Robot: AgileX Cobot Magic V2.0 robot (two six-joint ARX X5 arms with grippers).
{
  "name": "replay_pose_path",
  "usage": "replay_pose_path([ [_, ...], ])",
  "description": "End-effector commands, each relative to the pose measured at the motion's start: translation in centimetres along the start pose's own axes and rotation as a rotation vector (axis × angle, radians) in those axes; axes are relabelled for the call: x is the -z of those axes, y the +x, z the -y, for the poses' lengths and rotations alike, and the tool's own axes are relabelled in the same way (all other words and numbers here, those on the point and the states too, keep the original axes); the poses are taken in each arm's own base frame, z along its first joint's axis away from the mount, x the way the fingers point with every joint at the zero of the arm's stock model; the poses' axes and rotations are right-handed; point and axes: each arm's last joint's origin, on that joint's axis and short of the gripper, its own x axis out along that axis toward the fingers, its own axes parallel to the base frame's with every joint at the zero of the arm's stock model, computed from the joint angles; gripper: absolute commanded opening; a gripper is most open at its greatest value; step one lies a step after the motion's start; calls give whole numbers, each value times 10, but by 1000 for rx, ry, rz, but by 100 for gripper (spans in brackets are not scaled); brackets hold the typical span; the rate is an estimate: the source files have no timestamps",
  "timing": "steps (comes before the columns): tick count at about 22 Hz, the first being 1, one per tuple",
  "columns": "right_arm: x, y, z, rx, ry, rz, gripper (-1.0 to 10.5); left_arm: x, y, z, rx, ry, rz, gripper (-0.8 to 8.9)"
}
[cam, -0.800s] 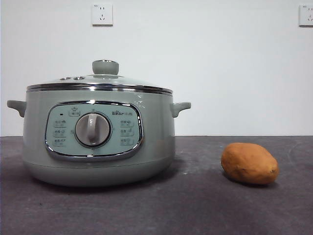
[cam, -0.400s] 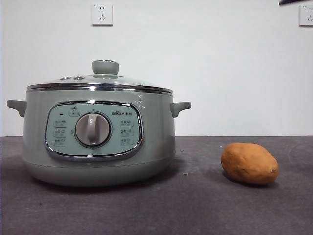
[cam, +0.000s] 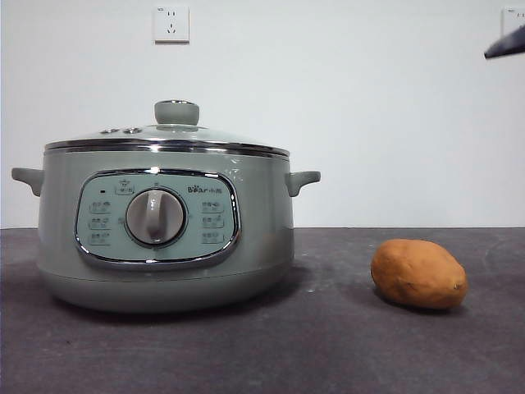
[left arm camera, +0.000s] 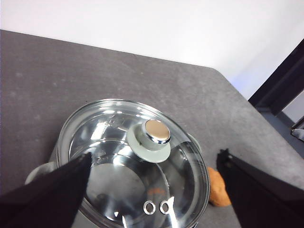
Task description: Pick up the potato,open the lid,put the potato in the pot,close the lid
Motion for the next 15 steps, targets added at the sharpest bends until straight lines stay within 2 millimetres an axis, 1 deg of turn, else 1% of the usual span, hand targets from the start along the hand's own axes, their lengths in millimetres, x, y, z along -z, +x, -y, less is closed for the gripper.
replay_pose_path([
  [1, -1, 9, -6, 71, -64, -50, 536, -1, 0, 2, 12, 49, 6, 440],
  [5, 1, 28, -16, 160, -118, -161, 536, -1, 1, 3, 22, 55, 1, 440],
  [10, 10, 62, -23, 261, -182, -284, 536, 0, 2, 5, 36, 59, -6, 440],
  [12, 19, 85, -21, 317, -214, -358, 536, 0, 2, 6, 43, 61, -9, 440],
  [15, 38, 122, -10, 350, -225, -491, 536, 0, 3, 7, 46, 62, -11, 439],
])
